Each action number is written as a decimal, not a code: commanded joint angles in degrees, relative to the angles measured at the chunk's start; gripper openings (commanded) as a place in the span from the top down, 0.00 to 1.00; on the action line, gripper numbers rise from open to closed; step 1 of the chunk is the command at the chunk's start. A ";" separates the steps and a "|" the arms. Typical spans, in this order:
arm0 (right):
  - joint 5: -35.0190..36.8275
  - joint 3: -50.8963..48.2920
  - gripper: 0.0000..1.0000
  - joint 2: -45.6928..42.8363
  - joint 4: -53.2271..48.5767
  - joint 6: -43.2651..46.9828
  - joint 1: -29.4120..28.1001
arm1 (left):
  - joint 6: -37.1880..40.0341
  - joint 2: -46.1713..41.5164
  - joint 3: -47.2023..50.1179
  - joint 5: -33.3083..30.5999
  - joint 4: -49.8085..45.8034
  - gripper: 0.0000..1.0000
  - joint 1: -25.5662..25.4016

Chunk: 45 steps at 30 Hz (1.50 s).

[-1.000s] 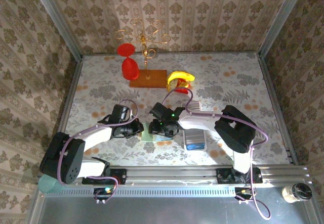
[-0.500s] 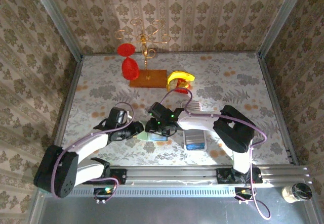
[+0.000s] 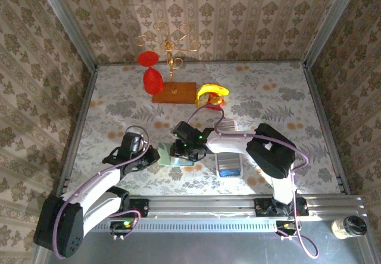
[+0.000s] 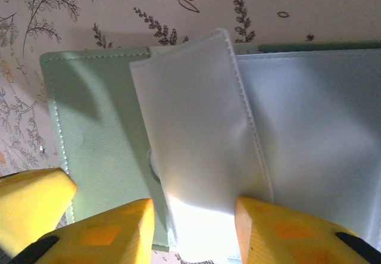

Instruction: Put the credit cards into the card holder

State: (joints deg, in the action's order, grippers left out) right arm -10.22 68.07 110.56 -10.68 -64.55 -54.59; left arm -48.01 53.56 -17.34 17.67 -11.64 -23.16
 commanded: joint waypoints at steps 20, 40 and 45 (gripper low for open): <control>-1.26 2.85 0.62 2.60 4.31 -2.59 -1.40 | -7.04 4.92 4.89 2.03 10.26 1.00 -4.59; 0.37 4.88 0.54 -4.59 13.07 -3.97 -1.00 | -6.65 7.35 4.99 0.21 10.56 1.00 -5.45; 3.00 1.82 0.50 -11.31 11.61 -2.19 -0.22 | -6.83 7.58 5.04 -0.18 10.93 1.00 -5.76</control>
State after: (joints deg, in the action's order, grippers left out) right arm -10.02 70.35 104.90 1.06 -68.75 -55.31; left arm -54.43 60.07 -13.37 18.15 -0.10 -28.16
